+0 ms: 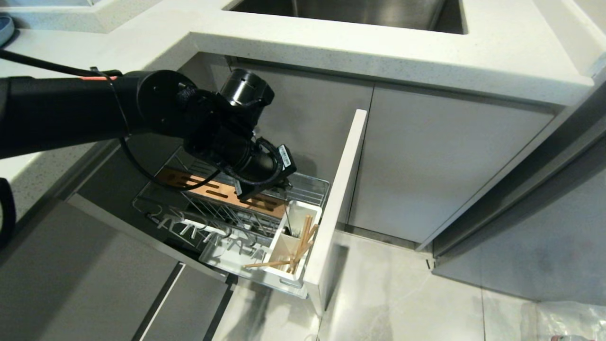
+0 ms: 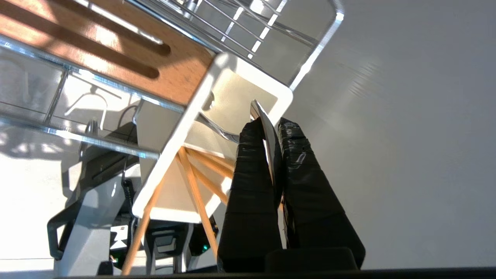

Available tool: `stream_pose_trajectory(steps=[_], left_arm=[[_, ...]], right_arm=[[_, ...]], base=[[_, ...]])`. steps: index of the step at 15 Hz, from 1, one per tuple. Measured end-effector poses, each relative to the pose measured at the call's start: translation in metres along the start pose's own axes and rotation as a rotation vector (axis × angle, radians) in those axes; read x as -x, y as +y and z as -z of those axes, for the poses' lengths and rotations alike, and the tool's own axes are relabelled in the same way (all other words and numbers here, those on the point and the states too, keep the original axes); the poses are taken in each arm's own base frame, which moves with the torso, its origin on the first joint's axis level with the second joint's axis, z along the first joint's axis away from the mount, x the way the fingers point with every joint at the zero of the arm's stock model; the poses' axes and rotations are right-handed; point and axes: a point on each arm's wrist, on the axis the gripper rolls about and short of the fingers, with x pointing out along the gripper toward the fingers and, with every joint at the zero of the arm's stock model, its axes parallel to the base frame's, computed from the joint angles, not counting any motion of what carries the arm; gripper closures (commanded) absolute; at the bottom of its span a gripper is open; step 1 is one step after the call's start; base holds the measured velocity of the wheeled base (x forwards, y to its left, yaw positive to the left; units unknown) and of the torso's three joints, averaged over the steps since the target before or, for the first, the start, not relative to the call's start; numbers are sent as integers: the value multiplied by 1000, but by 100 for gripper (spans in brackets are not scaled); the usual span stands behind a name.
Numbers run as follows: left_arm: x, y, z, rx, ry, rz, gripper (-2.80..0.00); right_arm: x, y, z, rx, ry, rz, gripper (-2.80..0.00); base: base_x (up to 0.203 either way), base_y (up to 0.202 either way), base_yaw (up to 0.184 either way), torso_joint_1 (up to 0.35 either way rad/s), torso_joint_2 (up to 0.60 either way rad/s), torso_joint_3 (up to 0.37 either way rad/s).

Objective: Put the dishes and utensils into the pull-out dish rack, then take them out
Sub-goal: Take the spoon out of the cupboard

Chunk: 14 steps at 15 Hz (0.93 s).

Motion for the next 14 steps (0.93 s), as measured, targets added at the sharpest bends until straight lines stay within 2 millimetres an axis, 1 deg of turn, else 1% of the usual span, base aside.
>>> stream_pose_trajectory(steps=[5, 9, 14], left_arm=[[31, -5, 1, 4, 12, 18, 0], [53, -7, 2, -1, -15, 53, 0], [87, -9, 7, -14, -51, 105, 0]], right_arm=[[0, 0, 0, 0, 0, 0, 0], [0, 0, 0, 0, 0, 0, 0], [0, 0, 0, 0, 0, 0, 0]], base=[[0, 0, 0, 0, 0, 0], [0, 0, 0, 0, 0, 0], [0, 0, 0, 0, 0, 0]])
